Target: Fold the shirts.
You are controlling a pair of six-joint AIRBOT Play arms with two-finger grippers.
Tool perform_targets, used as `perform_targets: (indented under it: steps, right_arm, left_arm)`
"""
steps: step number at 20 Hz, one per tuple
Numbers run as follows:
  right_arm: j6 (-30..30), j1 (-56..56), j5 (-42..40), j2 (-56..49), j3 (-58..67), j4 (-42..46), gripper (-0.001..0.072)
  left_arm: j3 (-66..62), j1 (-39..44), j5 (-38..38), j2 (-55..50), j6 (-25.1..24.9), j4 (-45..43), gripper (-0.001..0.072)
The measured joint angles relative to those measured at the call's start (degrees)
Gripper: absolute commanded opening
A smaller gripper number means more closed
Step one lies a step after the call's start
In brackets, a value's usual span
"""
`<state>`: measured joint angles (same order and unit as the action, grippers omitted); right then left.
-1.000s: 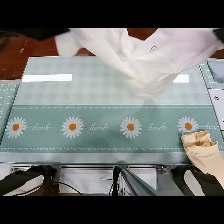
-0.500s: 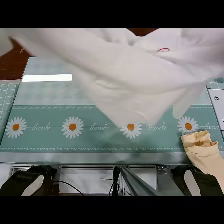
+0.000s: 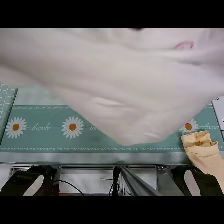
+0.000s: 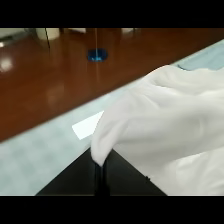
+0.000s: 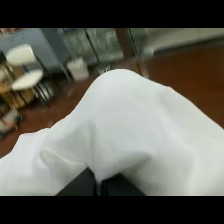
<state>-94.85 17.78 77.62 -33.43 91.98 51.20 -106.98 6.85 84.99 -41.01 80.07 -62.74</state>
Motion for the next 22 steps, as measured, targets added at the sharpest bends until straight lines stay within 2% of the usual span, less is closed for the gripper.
perform_targets:
  steps: [2, 5, 8, 12, 15, 19, 22]
  right_arm:
    - [-1.4, 0.0, 6.7, -1.6, 0.3, 2.8, 0.0027]
    - [-1.7, 0.0, 11.8, -4.9, 0.5, 9.3, 0.0027]
    - [-0.9, -1.2, 12.5, -11.3, 0.5, 12.3, 0.0027]
    - [1.6, -7.9, 9.0, -23.5, 0.5, 14.0, 0.0027]
    - [4.9, -14.4, 4.7, -34.3, 0.5, 16.5, 0.0028]
    - [8.2, -20.0, -2.5, -46.5, 0.5, 21.6, 0.0028]
    - [8.5, -21.4, -10.1, -52.4, 0.6, 24.3, 0.0028]
  left_arm:
    - [3.6, 0.0, 2.2, 0.2, 2.1, -0.1, 0.0022]
    - [13.4, 0.2, 2.0, 0.3, 4.0, -0.1, 0.0022]
    - [26.8, 1.4, -7.0, -0.3, 4.7, 1.3, 0.0022]
    - [41.2, 4.6, -22.3, -3.8, 4.8, 2.9, 0.0023]
    - [46.0, 6.2, -30.7, -8.7, 1.7, 3.4, 0.0024]
    - [48.1, 6.8, -38.7, -16.3, -5.2, 1.7, 0.0026]
    - [48.6, 6.6, -42.1, -21.3, -8.0, -1.0, 0.0026]
